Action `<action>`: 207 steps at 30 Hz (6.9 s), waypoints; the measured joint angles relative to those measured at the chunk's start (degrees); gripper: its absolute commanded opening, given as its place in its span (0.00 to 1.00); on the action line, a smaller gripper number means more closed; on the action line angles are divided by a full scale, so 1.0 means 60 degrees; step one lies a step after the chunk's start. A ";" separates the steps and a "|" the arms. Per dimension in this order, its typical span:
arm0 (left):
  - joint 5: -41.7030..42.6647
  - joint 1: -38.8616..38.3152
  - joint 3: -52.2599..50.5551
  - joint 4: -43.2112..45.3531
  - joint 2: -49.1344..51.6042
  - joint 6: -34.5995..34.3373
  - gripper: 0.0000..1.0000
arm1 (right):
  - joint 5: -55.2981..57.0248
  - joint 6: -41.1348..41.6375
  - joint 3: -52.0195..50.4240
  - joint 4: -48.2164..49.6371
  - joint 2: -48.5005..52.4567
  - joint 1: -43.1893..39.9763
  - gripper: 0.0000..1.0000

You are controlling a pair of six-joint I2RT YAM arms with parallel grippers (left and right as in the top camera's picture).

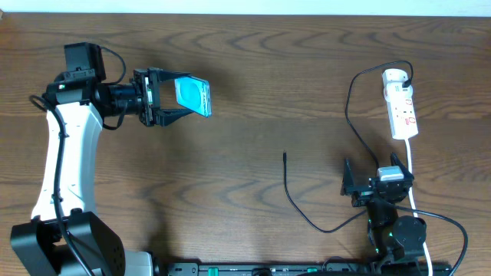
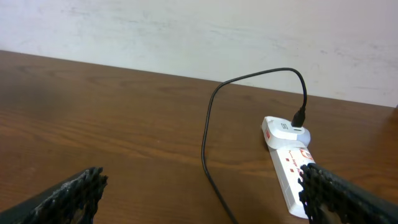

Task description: Plug charger to phone and switch on socket

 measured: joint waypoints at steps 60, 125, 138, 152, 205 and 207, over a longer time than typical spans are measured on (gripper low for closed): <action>-0.5592 0.0051 0.0015 -0.0565 0.0000 0.2044 0.07 | 0.0000 -0.0004 0.0000 0.0004 -0.0004 0.0000 0.99; -1.2732 -0.1574 -0.0339 -0.1082 0.0000 0.4204 0.07 | -0.4860 -0.1723 0.9424 -0.3858 1.0167 0.0000 0.99; -1.2732 -0.1574 -0.0350 -0.1089 0.0000 0.4207 0.07 | -0.7894 -0.0273 1.1792 -0.4156 1.4903 0.0022 0.99; -1.2462 -0.1574 -0.0350 -0.1049 0.0000 0.3592 0.07 | -0.6145 0.1253 1.1806 -0.5136 1.5008 0.1344 0.99; -1.0131 -0.1577 -0.0353 -0.0754 0.0000 -0.0444 0.07 | -1.3231 0.4506 1.1981 0.3140 1.9686 0.3264 0.99; -0.9876 -0.1577 -0.0353 -0.0758 0.0000 -0.0670 0.07 | -1.3096 0.4575 1.1981 0.3151 1.9686 0.3399 0.99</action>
